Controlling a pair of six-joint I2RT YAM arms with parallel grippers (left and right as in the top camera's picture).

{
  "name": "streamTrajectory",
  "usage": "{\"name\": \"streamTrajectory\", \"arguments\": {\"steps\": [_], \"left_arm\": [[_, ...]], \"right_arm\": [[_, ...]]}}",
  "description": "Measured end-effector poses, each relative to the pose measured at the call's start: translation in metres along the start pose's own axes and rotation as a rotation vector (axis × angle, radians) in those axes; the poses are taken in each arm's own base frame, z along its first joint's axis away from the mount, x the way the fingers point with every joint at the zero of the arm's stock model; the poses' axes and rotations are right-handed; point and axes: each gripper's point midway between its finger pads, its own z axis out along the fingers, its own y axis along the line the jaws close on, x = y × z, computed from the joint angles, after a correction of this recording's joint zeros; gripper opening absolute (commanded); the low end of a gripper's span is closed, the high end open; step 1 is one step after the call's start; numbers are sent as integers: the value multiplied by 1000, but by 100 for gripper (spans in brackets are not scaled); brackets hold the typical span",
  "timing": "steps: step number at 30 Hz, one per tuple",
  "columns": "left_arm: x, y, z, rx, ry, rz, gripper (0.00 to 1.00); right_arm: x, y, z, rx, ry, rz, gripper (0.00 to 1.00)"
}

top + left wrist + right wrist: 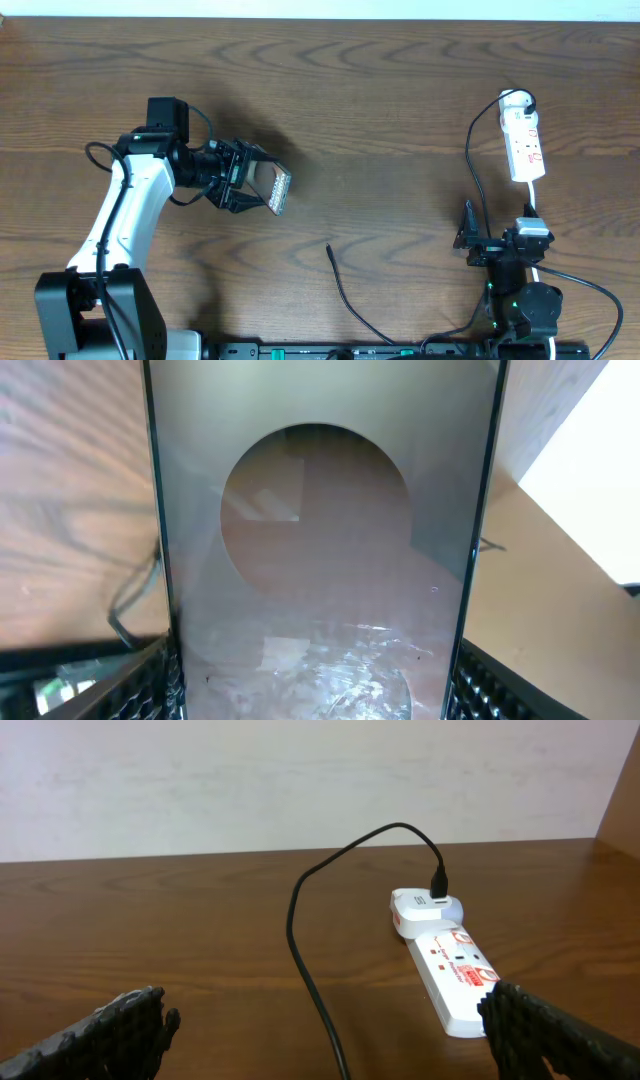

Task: Plug charger to phone and switch on socket
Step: 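Lift the phone box with the left gripper and tilt it upright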

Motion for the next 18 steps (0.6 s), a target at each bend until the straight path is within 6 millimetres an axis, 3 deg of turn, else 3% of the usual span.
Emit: {"name": "streamTrajectory", "arguments": {"steps": [7, 18], "left_arm": [[17, -9, -1, 52, 99, -68, 7], [27, -16, -3, 84, 163, -109, 8]], "right_arm": [[0, 0, 0, 0, 0, 0, 99], [0, 0, 0, 0, 0, 0, 99]]}}
